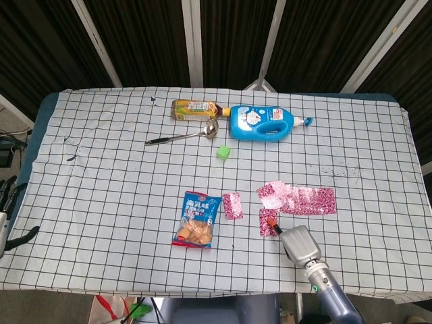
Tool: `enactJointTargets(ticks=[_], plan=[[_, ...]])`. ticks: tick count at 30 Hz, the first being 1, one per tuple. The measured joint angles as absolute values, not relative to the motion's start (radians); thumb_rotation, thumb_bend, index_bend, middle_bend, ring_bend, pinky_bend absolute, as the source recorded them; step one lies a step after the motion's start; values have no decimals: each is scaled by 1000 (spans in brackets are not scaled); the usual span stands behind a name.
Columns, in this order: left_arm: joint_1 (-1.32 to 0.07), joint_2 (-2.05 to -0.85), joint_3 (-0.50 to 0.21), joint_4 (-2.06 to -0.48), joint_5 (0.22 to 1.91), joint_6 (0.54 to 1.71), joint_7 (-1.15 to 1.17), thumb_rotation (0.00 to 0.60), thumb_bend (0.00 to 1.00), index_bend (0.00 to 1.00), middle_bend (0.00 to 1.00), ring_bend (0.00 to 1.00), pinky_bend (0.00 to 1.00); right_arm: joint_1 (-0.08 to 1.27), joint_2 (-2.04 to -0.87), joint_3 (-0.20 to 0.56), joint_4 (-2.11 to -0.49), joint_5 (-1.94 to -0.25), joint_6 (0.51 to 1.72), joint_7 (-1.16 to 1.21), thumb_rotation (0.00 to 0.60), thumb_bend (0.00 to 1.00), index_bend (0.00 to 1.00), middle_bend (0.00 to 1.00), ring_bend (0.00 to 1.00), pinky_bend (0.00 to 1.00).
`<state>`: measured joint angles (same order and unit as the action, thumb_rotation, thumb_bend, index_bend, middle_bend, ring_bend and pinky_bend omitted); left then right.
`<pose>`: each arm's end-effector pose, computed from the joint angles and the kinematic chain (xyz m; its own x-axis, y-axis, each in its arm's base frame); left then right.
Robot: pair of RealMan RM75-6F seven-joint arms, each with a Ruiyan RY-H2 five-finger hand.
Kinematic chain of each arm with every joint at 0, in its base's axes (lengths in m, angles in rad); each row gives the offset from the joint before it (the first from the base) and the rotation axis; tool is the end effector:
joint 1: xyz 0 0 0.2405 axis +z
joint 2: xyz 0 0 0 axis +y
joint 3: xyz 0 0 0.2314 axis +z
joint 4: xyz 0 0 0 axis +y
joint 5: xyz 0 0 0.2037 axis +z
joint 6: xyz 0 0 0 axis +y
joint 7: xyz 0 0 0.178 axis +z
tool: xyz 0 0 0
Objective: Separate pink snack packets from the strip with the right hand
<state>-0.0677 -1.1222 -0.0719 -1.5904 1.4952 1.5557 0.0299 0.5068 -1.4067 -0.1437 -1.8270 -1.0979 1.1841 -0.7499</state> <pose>-0.2871 0.2118 0.1707 0.4365 -0.0843 0.8957 0.8994 0.0148 -0.4369 -0.1948 -0.2283 -0.0162 0.6730 -0.3832 0.6326 -0.7396 -0.3605 0.5684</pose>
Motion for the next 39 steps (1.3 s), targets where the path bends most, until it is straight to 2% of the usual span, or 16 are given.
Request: enactJointTargets(ticks=[12,19,29,39], plan=[[-64,-1118,-72,-1596,1492,1557,28,600,275,133,17,0,116,449,-1328,-192,-1882,-1194,1215,-720,600,837,144,836,824,600],[-63,-1120,-72,-1599,1493,1560,35,600,275,133,16,0,116,446,-1337,-136,-1877,-1198,1227,-705,600,837,144,836,824,600],[-60,-1118,-76,-1599,1487,1565,34,600,275,133,16,0,116,488,-1413,-74,-1810,-1074,1138,-757,600,837,144,836,824,600],[-59,-1117,-76,-1600,1489,1565,34,600,275,134,16,0,116,484,-1433,-86,-1786,-1062,1125,-765,600,837,144,836,824,600]])
